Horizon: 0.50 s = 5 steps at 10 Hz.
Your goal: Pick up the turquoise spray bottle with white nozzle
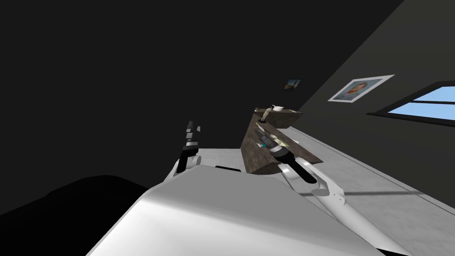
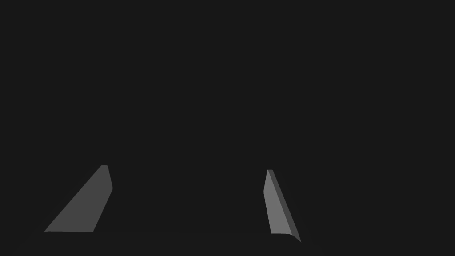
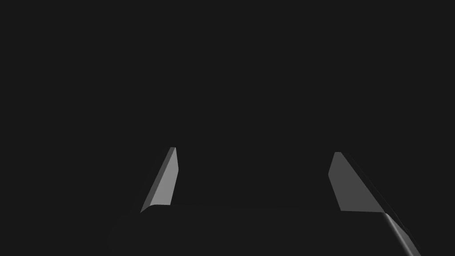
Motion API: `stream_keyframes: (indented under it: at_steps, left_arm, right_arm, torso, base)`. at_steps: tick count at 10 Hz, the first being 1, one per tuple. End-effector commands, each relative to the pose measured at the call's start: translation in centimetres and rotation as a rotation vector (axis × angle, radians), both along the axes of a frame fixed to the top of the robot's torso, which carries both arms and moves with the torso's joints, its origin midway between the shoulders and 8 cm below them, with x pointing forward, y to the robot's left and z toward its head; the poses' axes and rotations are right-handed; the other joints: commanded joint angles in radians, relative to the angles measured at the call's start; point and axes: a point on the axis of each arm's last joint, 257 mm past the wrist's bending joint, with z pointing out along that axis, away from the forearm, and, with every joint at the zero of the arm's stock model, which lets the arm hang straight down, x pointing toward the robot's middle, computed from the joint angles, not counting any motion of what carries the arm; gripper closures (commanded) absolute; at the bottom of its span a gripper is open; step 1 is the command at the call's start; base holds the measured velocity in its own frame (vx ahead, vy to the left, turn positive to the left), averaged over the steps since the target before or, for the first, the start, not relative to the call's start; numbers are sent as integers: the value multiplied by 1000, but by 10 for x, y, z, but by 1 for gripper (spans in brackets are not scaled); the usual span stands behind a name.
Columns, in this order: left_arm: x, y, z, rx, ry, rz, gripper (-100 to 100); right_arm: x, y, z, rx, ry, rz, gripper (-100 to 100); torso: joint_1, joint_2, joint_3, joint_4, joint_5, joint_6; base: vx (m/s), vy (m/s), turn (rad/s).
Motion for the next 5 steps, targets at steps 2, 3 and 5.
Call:
stream_keyframes:
  at_steps: [2,3,5]
  left_arm:
    - [0,0,0,0,0,0,0]
    - [0,0,0,0,0,0,0]
    - [0,0,0,0,0,0,0]
  right_arm:
    - [-1,0,-11,-70,14,12,-100]
    - [1,2,-28,-140,32,16,-100]
    - [1,1,-48,-231,53,25,-100]
  torso:
    - [0,0,0,0,0,1]
    - [-2,1,0,0,0,1]
    - [-1,1,0,0,0,0]
  base:
    - [21,31,24]
    - [8,34,106]
    - [20,34,100]
